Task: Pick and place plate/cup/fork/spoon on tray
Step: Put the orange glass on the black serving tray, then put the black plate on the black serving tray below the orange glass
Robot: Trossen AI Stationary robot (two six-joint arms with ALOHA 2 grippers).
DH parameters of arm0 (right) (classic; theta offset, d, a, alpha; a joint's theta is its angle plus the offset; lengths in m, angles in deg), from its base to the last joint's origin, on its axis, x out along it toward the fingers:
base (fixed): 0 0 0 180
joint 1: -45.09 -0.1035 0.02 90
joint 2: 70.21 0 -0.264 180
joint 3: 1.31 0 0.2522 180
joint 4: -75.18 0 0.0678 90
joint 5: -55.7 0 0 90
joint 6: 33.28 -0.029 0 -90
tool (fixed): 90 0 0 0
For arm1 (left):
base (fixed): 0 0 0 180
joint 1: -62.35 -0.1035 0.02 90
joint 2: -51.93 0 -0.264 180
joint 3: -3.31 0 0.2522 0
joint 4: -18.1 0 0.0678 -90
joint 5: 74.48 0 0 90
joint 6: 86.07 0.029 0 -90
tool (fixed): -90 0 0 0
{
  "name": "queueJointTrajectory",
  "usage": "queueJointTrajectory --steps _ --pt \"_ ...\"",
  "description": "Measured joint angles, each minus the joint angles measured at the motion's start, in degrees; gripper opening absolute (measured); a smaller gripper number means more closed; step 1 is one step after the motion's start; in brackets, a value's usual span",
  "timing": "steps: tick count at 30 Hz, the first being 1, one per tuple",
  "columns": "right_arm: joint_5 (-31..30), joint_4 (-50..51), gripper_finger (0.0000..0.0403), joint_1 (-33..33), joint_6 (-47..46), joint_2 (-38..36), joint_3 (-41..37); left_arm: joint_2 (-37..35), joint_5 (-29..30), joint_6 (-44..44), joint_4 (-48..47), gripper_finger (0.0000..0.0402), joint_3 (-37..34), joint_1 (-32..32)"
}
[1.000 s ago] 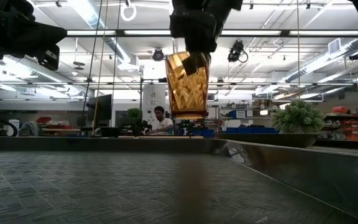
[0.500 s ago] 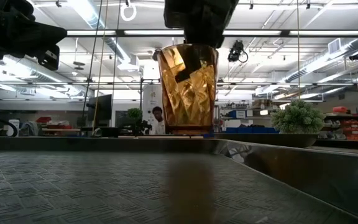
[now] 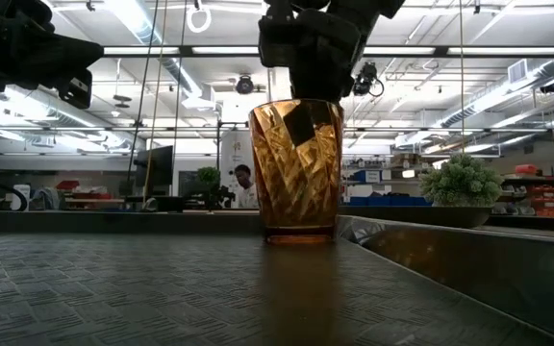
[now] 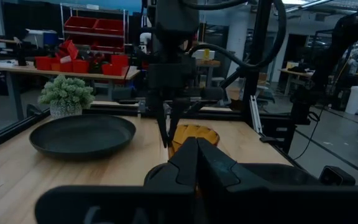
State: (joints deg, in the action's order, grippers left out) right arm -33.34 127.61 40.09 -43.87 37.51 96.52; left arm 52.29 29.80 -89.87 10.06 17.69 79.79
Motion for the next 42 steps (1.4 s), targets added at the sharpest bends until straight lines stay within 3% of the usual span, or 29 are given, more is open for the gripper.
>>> queueJointTrajectory --steps 10,22,31,42 --pt "-0.6 0.7 0.0023 0.2 -0.3 0.0 0.0 0.0 0.0 0.0 0.0 0.0009 0.0 0.0" --pt "-2.3 4.3 0.0117 0.2 -0.4 0.0 1.7 0.0 0.0 0.0 0.0 0.0009 0.0 0.0" --pt "-2.1 8.9 0.0139 0.2 0.5 0.0 7.5 0.0 0.0 0.0 0.0 0.0009 0.0 0.0" --pt "-13.4 15.2 0.0138 0.0 0.8 -4.2 7.6 0.0 0.0 0.0 0.0 0.0009 0.0 0.0"
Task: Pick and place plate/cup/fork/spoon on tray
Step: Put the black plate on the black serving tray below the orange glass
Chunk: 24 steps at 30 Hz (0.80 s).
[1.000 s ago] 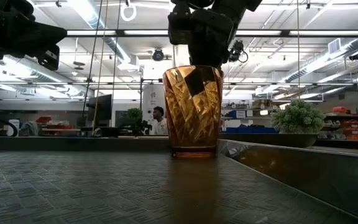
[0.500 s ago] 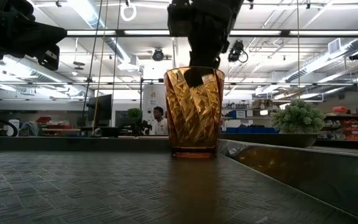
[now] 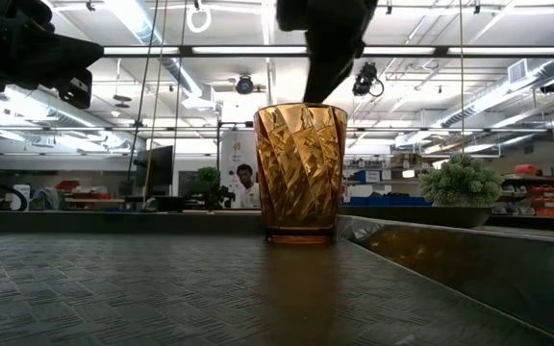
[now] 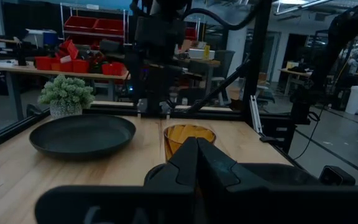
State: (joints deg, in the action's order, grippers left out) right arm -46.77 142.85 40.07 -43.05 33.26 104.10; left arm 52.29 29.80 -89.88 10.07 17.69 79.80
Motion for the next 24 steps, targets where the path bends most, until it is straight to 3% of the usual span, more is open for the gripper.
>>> queueJointTrajectory --steps 7,15,24 --pt "-3.9 -2.1 0.0138 -0.3 -2.4 -6.9 -9.1 0.0 0.0 0.0 0.0 0.0009 0.0 0.0" --pt "-2.9 -14.1 0.0137 0.4 -3.5 -14.8 -27.3 0.0 0.0 0.0 0.0 0.0009 0.0 0.0" --pt "-6.8 -17.9 0.0140 2.4 -0.7 -14.7 -38.8 0.0 0.0 0.0 0.0 0.0009 0.0 0.0"
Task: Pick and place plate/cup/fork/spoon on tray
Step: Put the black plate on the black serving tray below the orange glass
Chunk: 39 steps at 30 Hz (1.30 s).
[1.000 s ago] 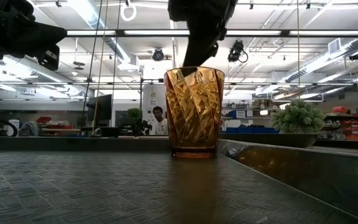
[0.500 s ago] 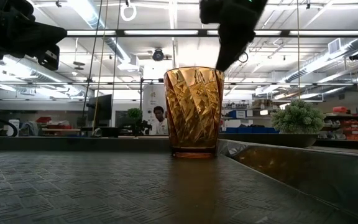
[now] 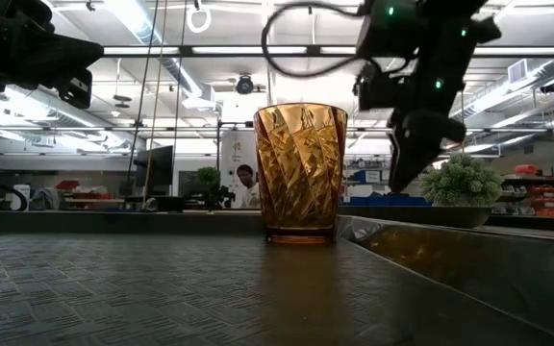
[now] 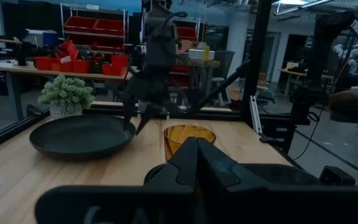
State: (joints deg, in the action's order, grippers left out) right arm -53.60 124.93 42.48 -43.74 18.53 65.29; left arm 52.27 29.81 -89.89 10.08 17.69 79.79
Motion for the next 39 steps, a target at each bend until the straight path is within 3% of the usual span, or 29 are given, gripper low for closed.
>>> queueJointTrajectory --steps 7,13,18,34,39 --pt "0.3 -0.8 0.0171 2.9 1.4 0.2 -1.6 0.0 0.0 0.0 0.2 0.0009 0.0 0.0" --pt "3.9 -6.6 0.0198 4.3 2.6 0.2 -4.5 0.0 0.0 0.0 0.0 0.0009 0.0 0.0" --pt "3.0 -7.6 0.0201 4.5 2.9 0.2 -5.9 0.0 0.0 0.0 0.0 0.0009 0.0 0.0" --pt "1.4 -12.0 0.0106 4.6 2.5 0.2 -10.0 0.0 0.0 0.0 0.0 0.0009 0.0 0.0" --pt "4.6 -12.5 0.0054 4.6 2.5 0.2 -10.0 0.0 0.0 0.0 0.0 0.0009 0.0 0.0"
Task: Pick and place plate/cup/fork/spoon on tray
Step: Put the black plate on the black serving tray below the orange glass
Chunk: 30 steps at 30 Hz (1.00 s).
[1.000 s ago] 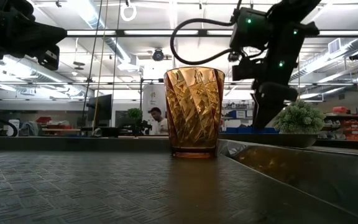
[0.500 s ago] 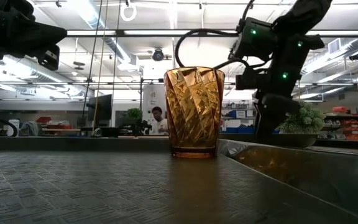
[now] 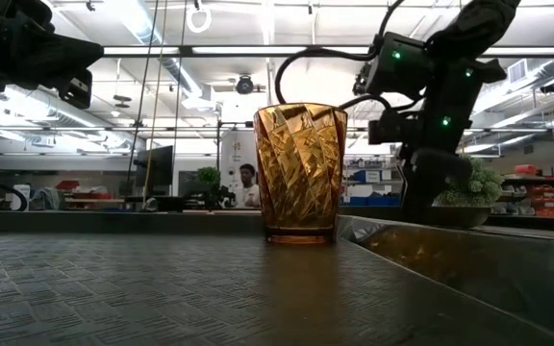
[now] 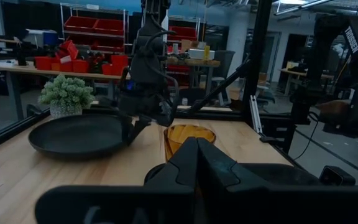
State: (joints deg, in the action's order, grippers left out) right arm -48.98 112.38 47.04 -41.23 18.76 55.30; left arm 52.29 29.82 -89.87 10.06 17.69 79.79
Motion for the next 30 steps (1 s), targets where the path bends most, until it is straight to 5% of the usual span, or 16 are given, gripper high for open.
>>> queueJointTrajectory --steps 9,22,30 --pt "0.7 2.4 0.0013 -0.3 -2.1 0.0 1.6 0.0 0.0 0.0 0.0 0.0009 0.0 0.0" --pt "-0.4 14.3 0.0012 -4.2 2.9 0.0 20.8 0.0 0.0 0.0 0.0 0.0009 0.0 0.0" --pt "-3.5 13.0 0.0012 -7.8 9.1 0.0 29.3 0.0 0.0 0.0 0.0 0.0009 0.0 0.0"
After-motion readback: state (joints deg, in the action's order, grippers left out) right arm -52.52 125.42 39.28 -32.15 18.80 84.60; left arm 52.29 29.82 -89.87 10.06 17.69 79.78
